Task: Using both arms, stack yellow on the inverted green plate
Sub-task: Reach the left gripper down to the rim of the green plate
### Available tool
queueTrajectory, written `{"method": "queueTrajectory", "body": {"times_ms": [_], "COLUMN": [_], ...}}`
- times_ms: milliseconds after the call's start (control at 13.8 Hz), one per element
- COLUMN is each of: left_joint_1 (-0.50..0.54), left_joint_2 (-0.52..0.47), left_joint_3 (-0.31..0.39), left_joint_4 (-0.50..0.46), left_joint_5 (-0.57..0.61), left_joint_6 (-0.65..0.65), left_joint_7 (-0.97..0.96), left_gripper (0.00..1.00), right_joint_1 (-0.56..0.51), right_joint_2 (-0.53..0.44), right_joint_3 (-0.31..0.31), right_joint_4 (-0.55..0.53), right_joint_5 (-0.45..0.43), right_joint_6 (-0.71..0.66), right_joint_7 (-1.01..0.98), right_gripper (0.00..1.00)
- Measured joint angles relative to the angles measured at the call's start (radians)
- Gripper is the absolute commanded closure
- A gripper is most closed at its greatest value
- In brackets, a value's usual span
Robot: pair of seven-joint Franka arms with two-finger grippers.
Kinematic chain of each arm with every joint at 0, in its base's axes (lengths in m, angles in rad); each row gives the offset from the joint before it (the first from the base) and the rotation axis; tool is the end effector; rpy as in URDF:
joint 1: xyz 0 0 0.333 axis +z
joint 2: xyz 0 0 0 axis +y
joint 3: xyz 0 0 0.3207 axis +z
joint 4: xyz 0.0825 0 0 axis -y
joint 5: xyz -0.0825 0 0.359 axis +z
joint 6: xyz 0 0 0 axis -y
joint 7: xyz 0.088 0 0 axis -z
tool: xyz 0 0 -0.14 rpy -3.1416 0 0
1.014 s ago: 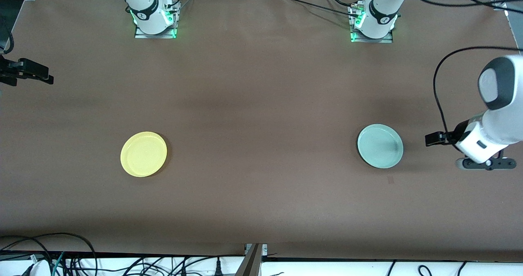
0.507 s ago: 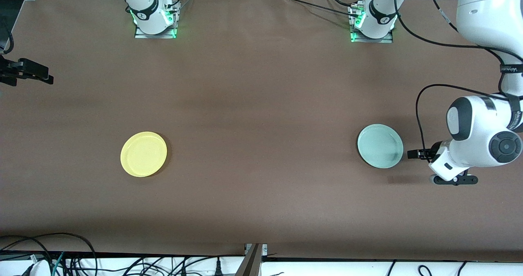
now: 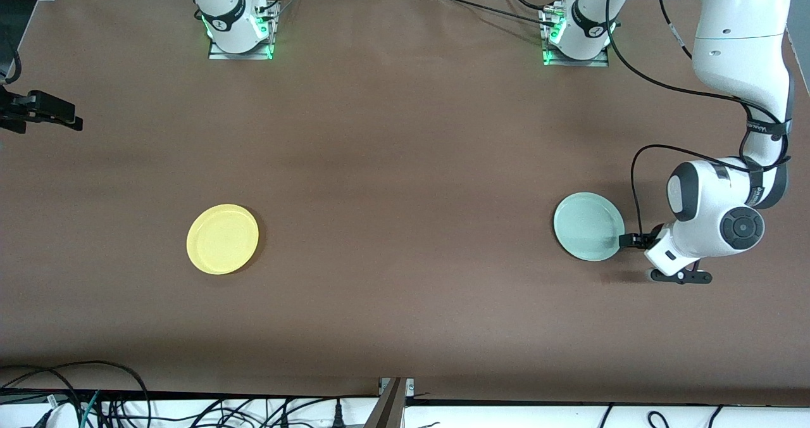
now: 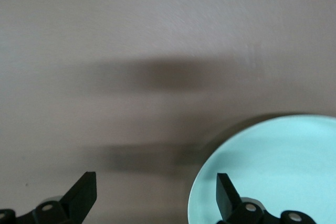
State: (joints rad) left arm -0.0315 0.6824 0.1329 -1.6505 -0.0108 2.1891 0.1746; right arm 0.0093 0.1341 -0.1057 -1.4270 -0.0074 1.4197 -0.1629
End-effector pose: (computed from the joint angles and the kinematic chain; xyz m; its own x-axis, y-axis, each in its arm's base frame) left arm 0.6481 0.0577 0.1937 0.9852 -0.0851 -0.1491 -0.0935 -0.9943 -0.0506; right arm 0.5477 -0.0501 0.5752 0.9877 0.0652 -0.1418 0.0657 -0.9978 -0.0015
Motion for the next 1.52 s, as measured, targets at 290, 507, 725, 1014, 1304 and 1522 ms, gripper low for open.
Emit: {"method": "queueTrajectory", "body": {"times_ms": [290, 507, 725, 1014, 1304, 1522], "left_joint_1": [-0.002, -0.002, -0.002, -0.002, -0.002, -0.002], "left_joint_2": [0.0, 0.0, 0.003, 0.004, 0.004, 0.004], "left_joint_3": [-0.013, -0.013, -0.013, -0.018, -0.02, -0.02], "left_joint_4": [-0.036, -0.042, -0.052, -0.053, -0.053, -0.053], "left_joint_5": [0.0, 0.0, 0.0, 0.0, 0.0, 0.0], "left_joint_6": [0.004, 0.007, 0.021, 0.023, 0.024, 0.024], "left_joint_7": [0.081, 0.088, 0.088, 0.089, 0.089, 0.09], "left_gripper": [0.0, 0.0, 0.16, 0.35, 0.35, 0.47], "right_joint_1": [0.0, 0.0, 0.0, 0.0, 0.0, 0.0], "right_joint_2": [0.0, 0.0, 0.0, 0.0, 0.0, 0.0], "right_joint_3": [0.0, 0.0, 0.0, 0.0, 0.0, 0.0], "right_joint_4": [0.0, 0.0, 0.0, 0.0, 0.0, 0.0], "right_joint_5": [0.0, 0.0, 0.0, 0.0, 0.0, 0.0], "right_joint_6": [0.0, 0.0, 0.0, 0.0, 0.0, 0.0], "right_joint_7": [0.0, 0.0, 0.0, 0.0, 0.0, 0.0], "right_gripper": [0.0, 0.0, 0.0, 0.0, 0.0, 0.0]}}
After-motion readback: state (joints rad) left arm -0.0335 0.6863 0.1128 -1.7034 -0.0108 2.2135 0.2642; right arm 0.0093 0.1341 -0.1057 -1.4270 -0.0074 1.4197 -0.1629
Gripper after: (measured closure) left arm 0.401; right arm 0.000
